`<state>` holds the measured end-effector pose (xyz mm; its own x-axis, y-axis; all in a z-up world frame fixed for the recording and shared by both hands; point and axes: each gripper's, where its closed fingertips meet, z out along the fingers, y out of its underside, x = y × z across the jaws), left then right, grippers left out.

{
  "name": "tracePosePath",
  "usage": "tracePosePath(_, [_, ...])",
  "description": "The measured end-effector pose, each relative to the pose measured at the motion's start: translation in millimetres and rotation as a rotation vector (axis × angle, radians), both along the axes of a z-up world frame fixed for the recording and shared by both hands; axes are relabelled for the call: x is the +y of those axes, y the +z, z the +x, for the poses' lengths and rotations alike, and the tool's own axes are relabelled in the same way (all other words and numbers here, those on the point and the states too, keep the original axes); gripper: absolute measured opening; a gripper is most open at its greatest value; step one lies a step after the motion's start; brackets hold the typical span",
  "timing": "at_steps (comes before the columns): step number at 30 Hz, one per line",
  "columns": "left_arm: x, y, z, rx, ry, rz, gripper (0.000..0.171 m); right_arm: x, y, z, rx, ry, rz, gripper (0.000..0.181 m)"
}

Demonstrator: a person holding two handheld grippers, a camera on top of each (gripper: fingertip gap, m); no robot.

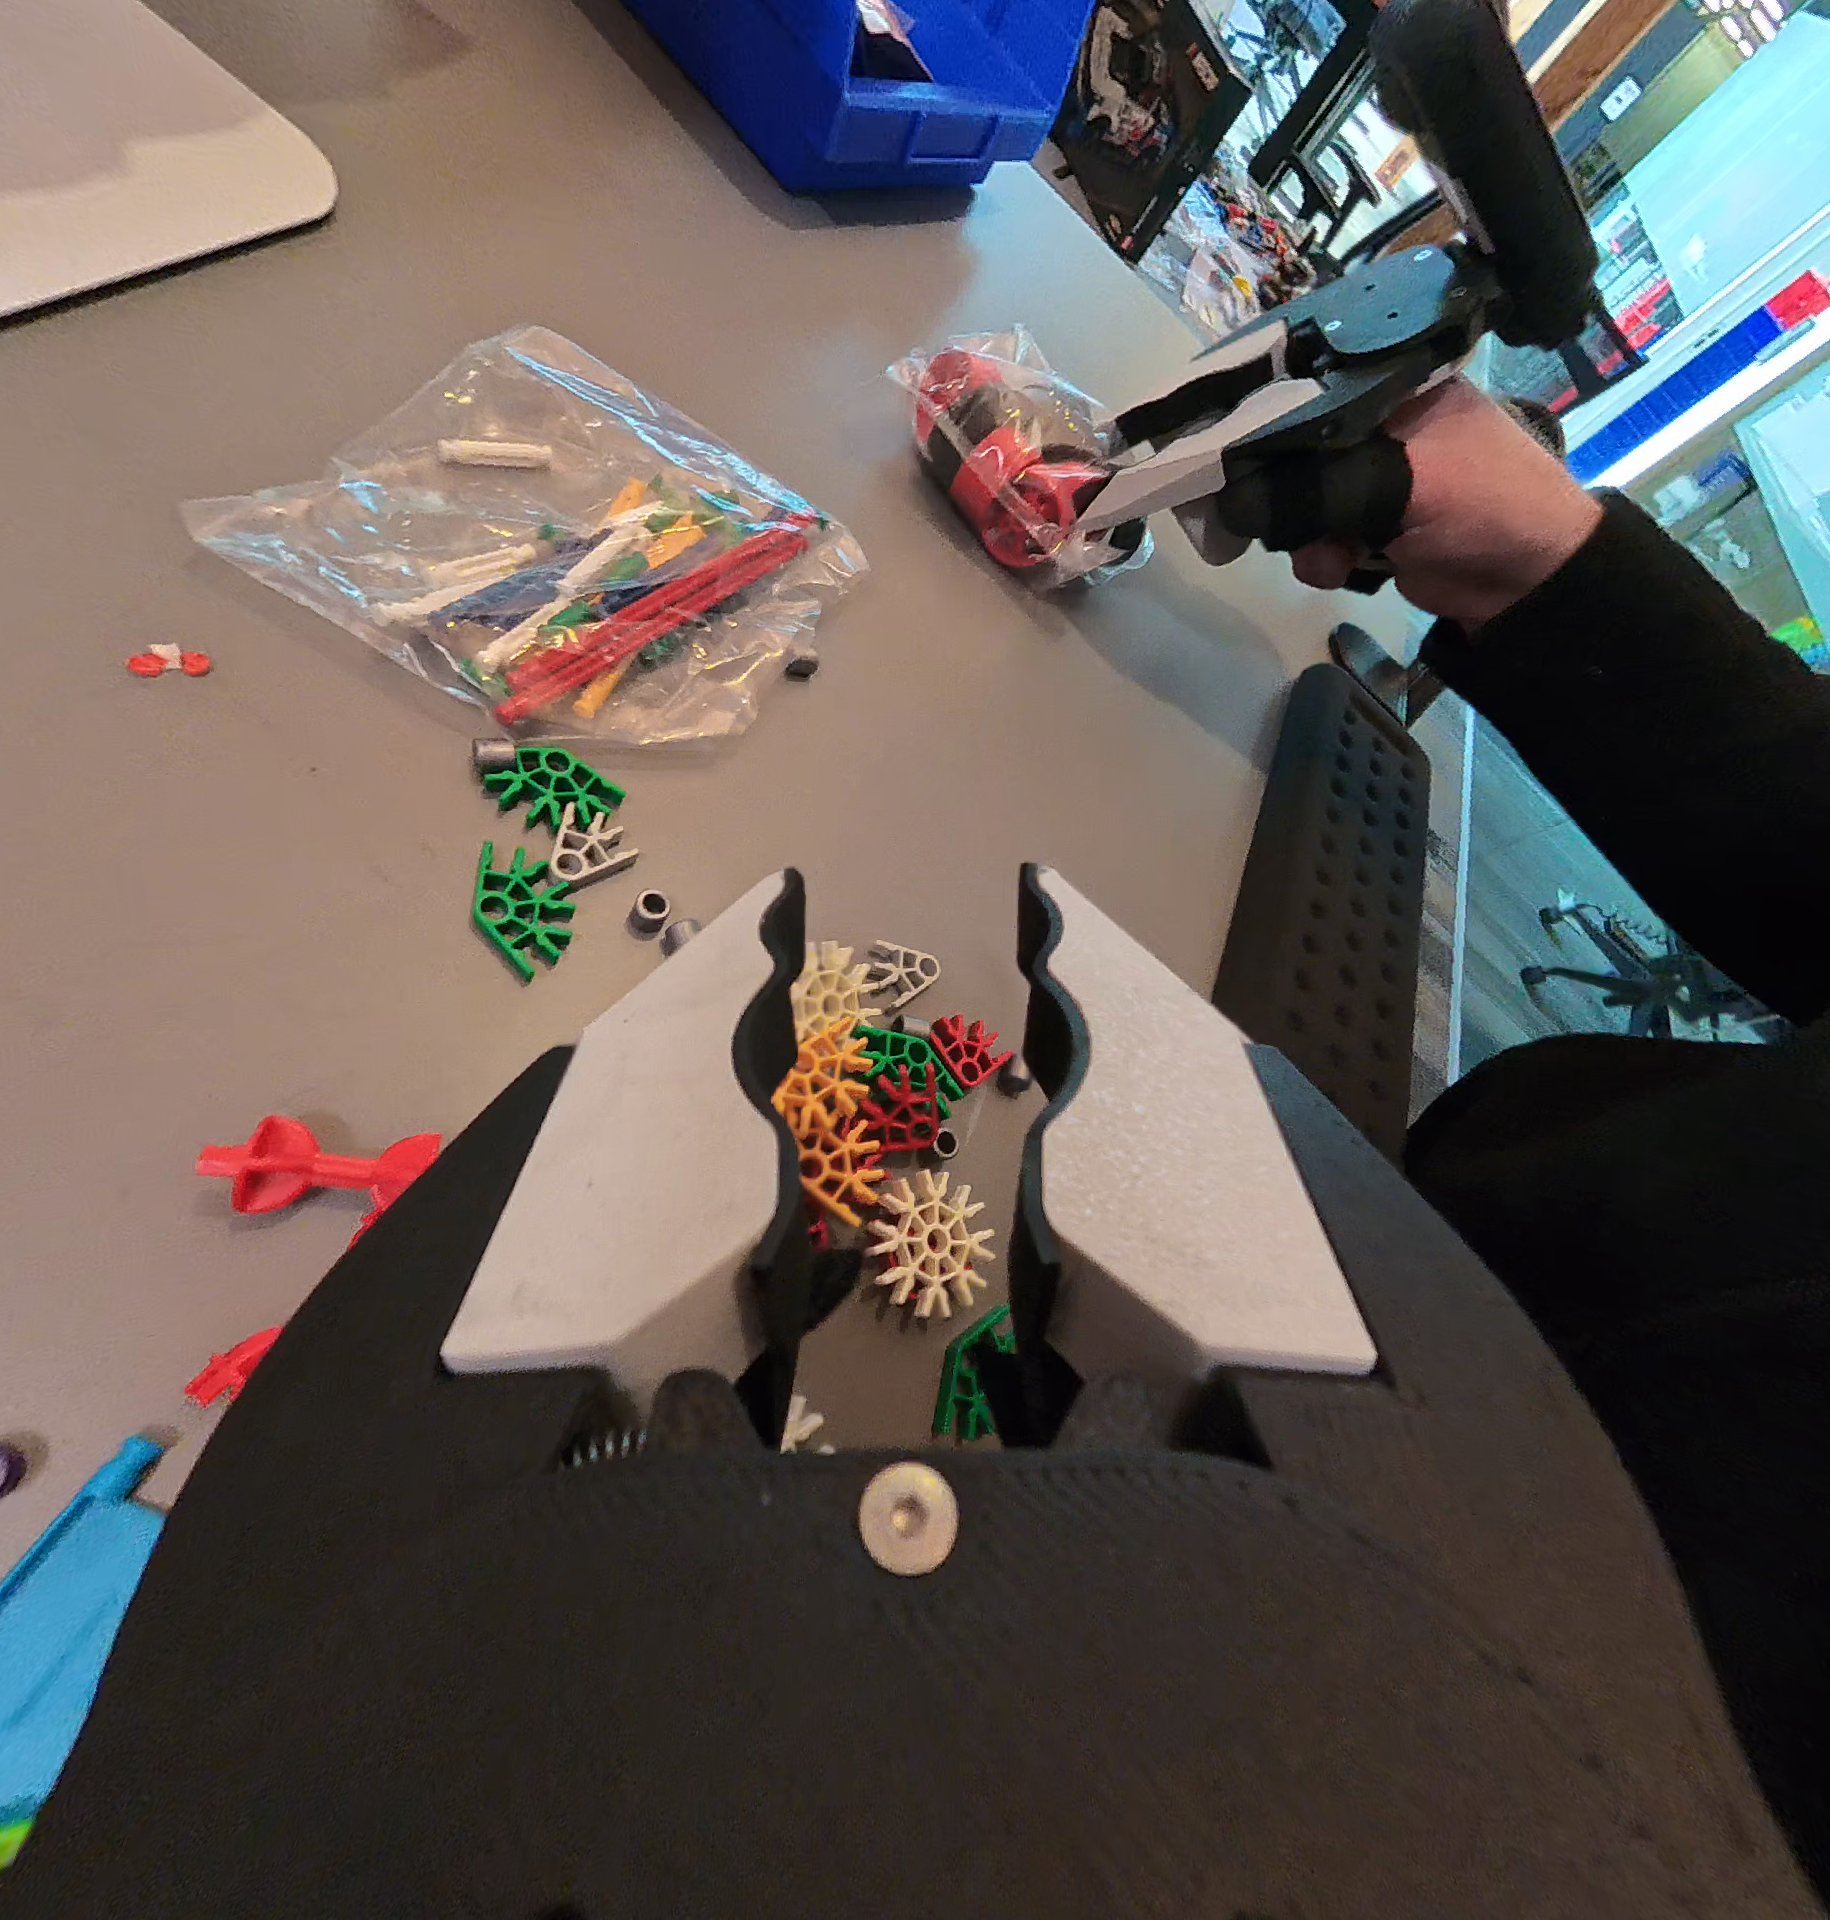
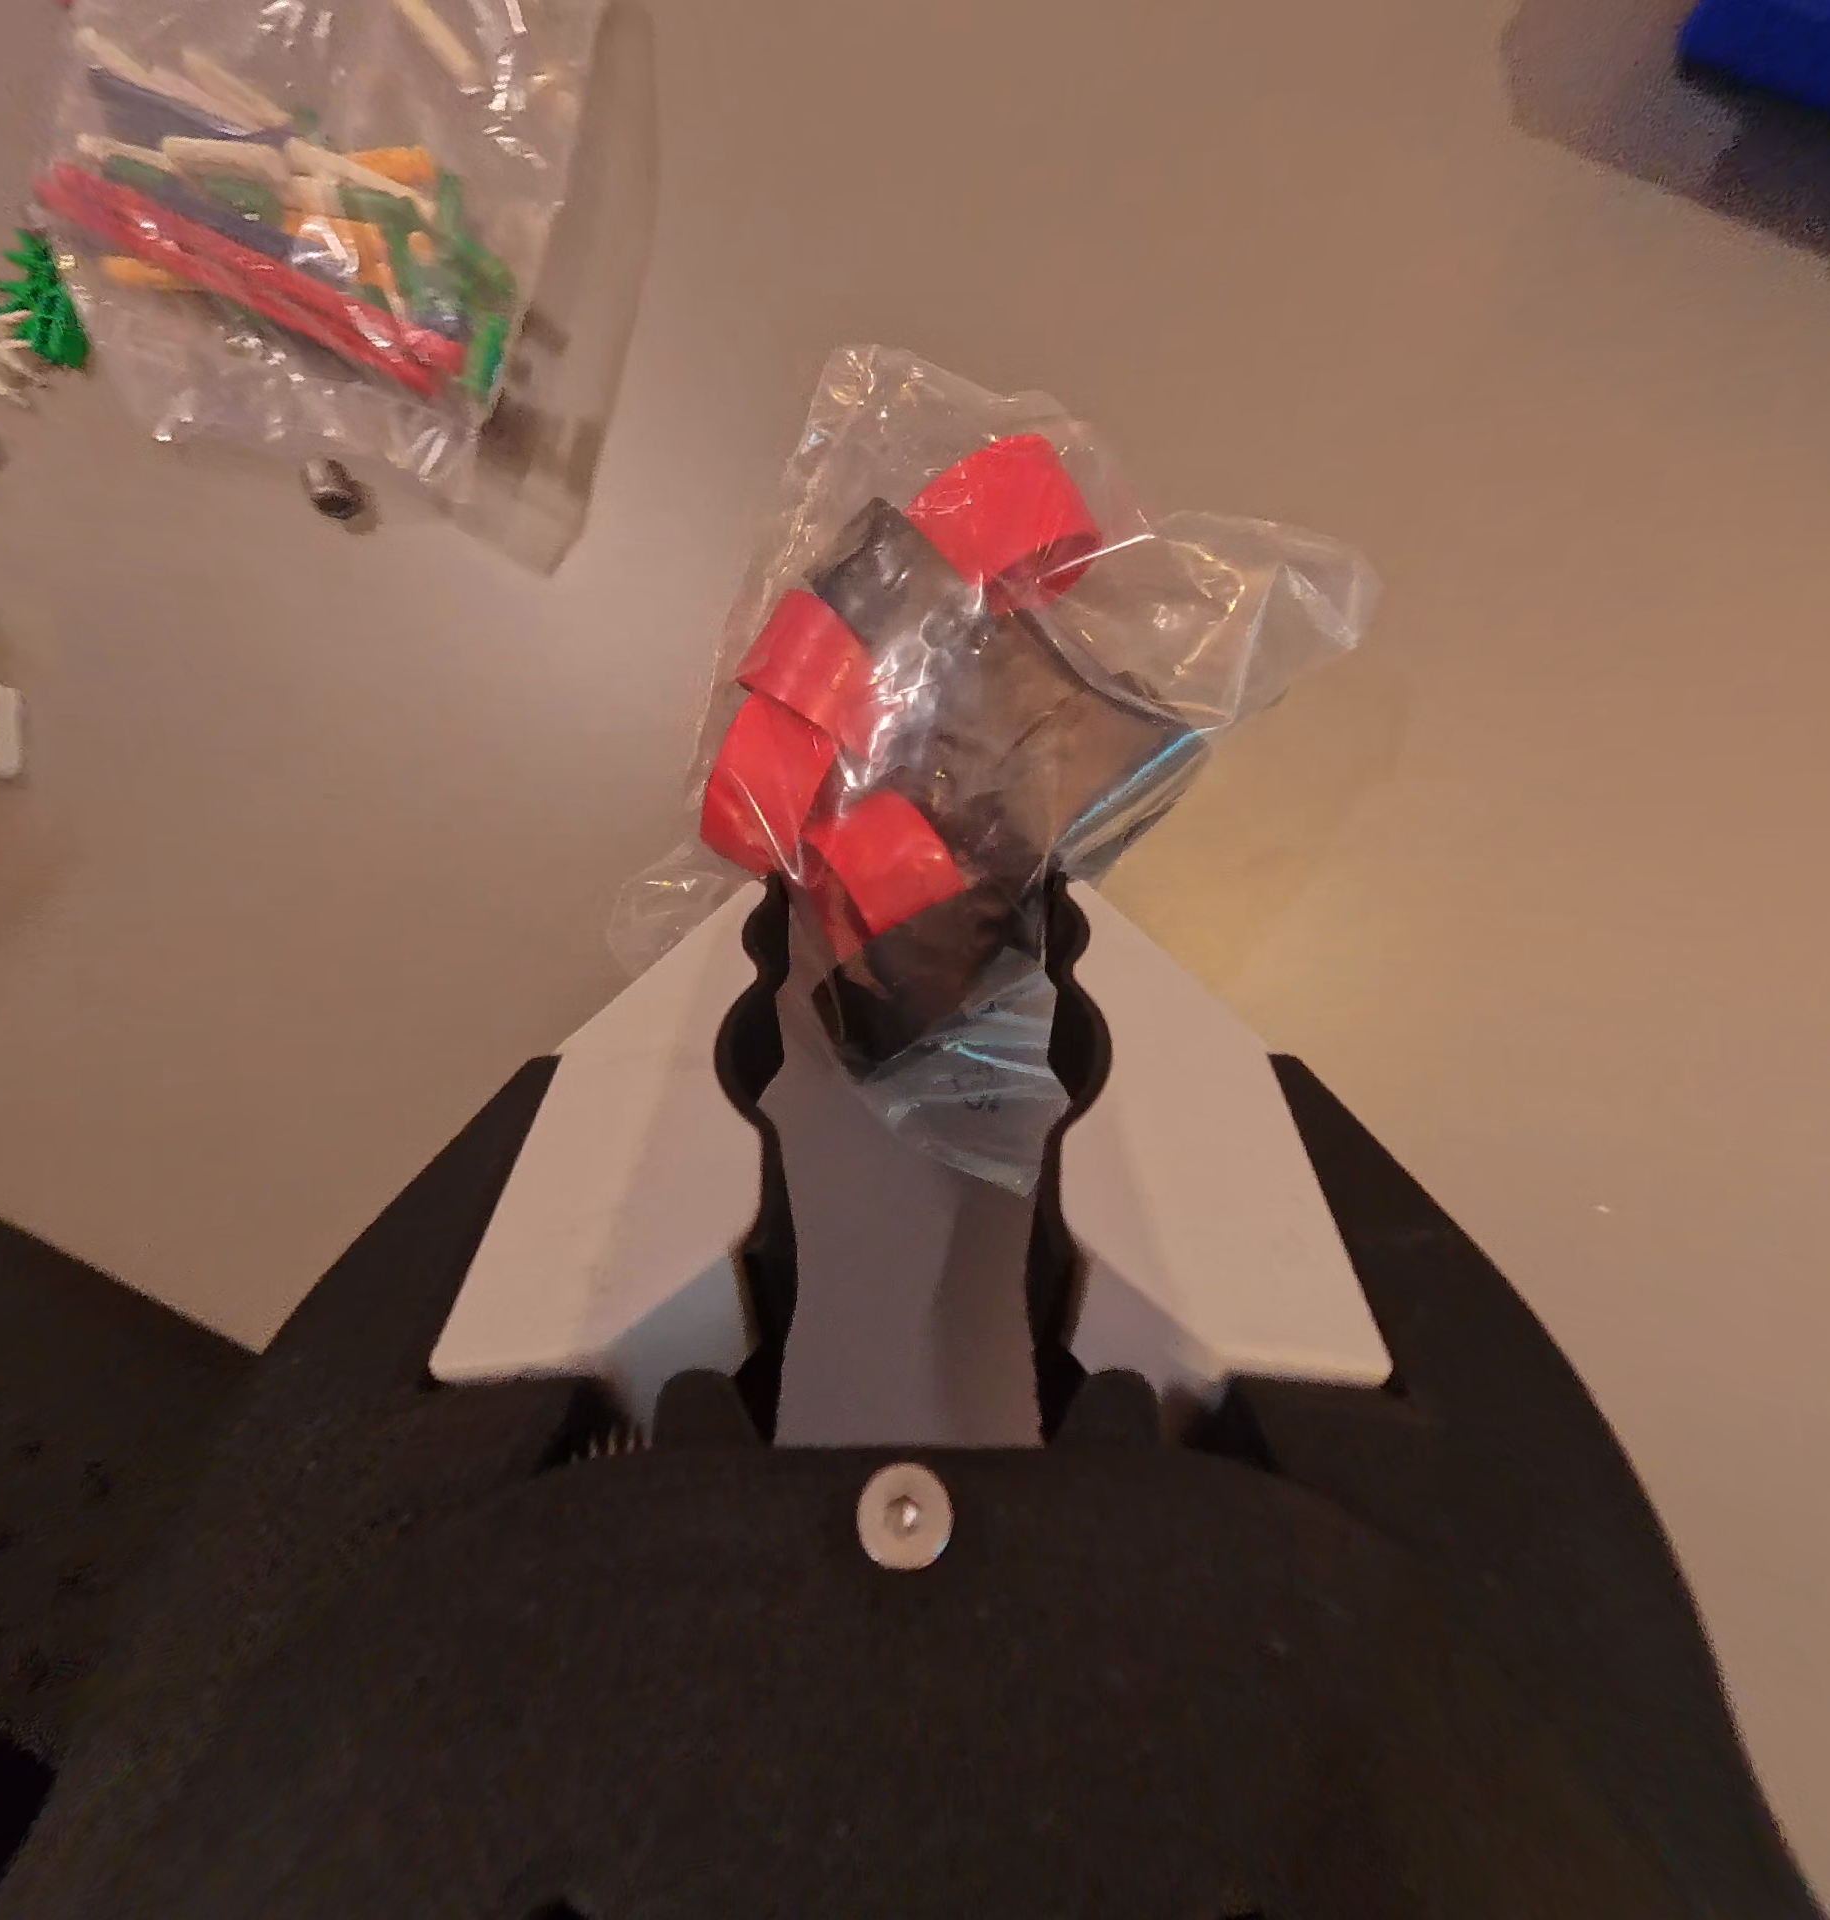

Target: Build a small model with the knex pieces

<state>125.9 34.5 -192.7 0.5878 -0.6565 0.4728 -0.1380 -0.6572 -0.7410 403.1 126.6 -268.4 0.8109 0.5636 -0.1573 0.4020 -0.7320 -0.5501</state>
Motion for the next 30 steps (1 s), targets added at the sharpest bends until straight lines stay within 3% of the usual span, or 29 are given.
tracePosePath(2, [0,-1,-8,0.010,0.026,-0.005,0.039,12,1,13,-0.032,-0.046,0.014,0.051])
tracePosePath(4, [-2,-3,-18,0.031,0.052,-0.006,0.039,20,7,18,-0.087,-0.044,0.065,0.067])
tracePosePath(7, [-9,-4,-38,0.066,0.099,-0.003,0.040,26,27,14,-0.132,-0.020,0.163,0.079])
tracePosePath(12, [-28,-11,-73,0.109,0.184,-0.018,0.042,4,63,-63,0.014,0.198,0.256,0.051])
tracePosePath(15, [-39,-17,-87,0.112,0.229,-0.037,0.042,-10,55,-111,0.054,0.317,0.225,0.046])
tracePosePath(21, [-55,-25,-94,0.143,0.255,-0.040,0.042,5,33,-176,0.022,0.441,0.222,0.056])
tracePosePath(26, [-65,-25,-99,0.166,0.265,-0.021,0.043,8,38,-221,0.067,0.514,0.189,0.065])
tracePosePath(30, [-85,-22,-111,0.178,0.264,-0.019,0.045,-24,56,-240,0.151,0.627,0.159,0.062])
